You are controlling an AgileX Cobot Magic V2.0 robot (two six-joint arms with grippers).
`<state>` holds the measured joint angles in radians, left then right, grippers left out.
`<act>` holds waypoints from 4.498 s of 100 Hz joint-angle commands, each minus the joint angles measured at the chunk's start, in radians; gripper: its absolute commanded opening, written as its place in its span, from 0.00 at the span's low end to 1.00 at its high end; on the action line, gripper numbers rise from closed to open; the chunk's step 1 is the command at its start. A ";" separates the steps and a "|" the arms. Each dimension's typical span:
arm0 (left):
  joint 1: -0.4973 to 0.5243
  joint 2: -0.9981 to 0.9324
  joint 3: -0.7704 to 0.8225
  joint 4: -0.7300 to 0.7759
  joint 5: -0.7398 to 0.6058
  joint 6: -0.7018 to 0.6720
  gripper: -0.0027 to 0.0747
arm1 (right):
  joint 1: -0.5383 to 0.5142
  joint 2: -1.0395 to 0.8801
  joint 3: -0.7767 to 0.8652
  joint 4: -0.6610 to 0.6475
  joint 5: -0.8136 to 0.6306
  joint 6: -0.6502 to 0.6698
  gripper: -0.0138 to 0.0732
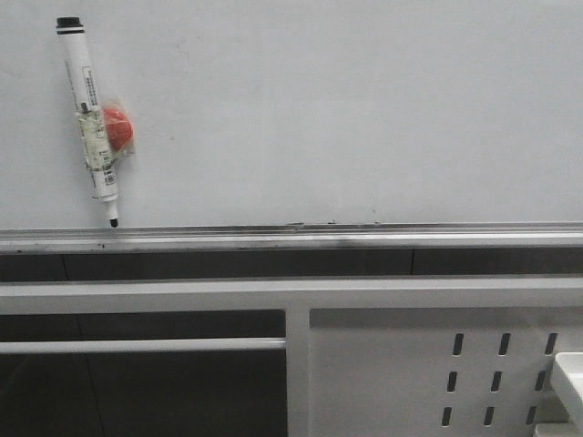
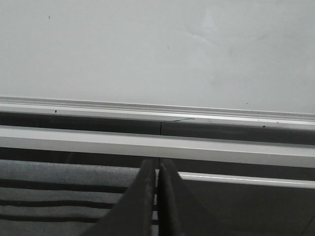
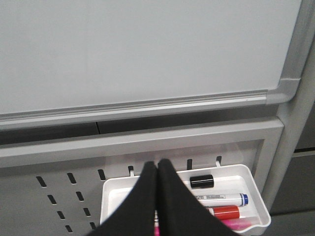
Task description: Write number 1 on whiteboard
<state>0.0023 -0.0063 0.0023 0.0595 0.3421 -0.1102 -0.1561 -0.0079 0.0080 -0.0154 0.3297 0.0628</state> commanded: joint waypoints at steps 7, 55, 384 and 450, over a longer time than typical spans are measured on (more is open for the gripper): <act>-0.005 -0.021 0.036 -0.005 -0.052 -0.009 0.01 | -0.005 -0.023 0.015 0.001 -0.026 -0.008 0.09; -0.005 -0.021 0.036 -0.007 -0.469 -0.009 0.01 | -0.005 -0.023 0.013 -0.020 -0.045 -0.008 0.09; -0.587 1.289 -0.141 -0.108 -1.415 -0.164 0.65 | 0.056 0.345 -0.448 0.202 0.165 0.010 0.09; -0.587 1.565 -0.191 -0.073 -1.704 -0.244 0.65 | 0.056 0.345 -0.448 0.202 0.166 0.010 0.09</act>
<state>-0.5774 1.5807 -0.1551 -0.0189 -1.1322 -0.3458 -0.1015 0.3229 -0.4167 0.1791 0.5619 0.0814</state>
